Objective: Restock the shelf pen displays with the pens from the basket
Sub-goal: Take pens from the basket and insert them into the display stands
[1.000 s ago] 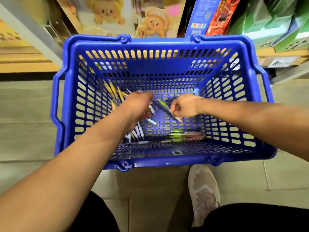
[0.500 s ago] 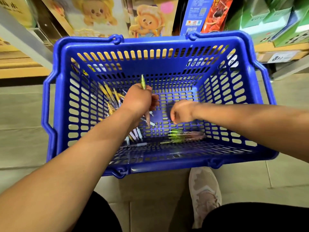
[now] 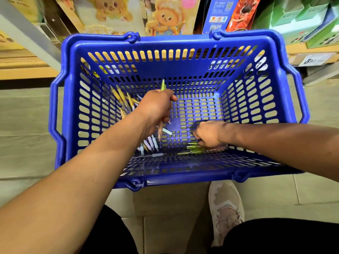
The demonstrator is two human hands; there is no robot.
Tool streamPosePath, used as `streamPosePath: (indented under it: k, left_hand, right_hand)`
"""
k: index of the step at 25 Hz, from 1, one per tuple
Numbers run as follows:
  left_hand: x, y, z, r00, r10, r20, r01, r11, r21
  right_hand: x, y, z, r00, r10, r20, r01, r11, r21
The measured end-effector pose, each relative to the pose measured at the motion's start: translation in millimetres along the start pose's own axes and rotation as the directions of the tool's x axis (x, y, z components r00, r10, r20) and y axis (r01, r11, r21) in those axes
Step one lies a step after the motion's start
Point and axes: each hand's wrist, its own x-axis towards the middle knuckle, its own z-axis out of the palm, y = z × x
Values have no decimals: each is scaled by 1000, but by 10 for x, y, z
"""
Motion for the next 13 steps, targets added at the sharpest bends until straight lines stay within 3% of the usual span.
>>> streamPosePath:
  k: [4,7,10,13]
  left_hand:
    - [13,-1,-1,1000,-4,-1,4,1000,-16]
    - [5,7,24,999,-41,25,43,994,-98]
    - [35,-32,25,997,-75,16,76,992,-97]
    - [93,-65,9,995,-93,-43,91,995,-45]
  right_hand:
    - [2,-83,3,1000,5,-8,-6,996,-90]
    - [0,-98,-10,998,64,6,-64,998,-29]
    - [-18,22,-200,989,121,-90,-96,966,240]
    - [-84,120,-521,923,251,-293,-30,804,594]
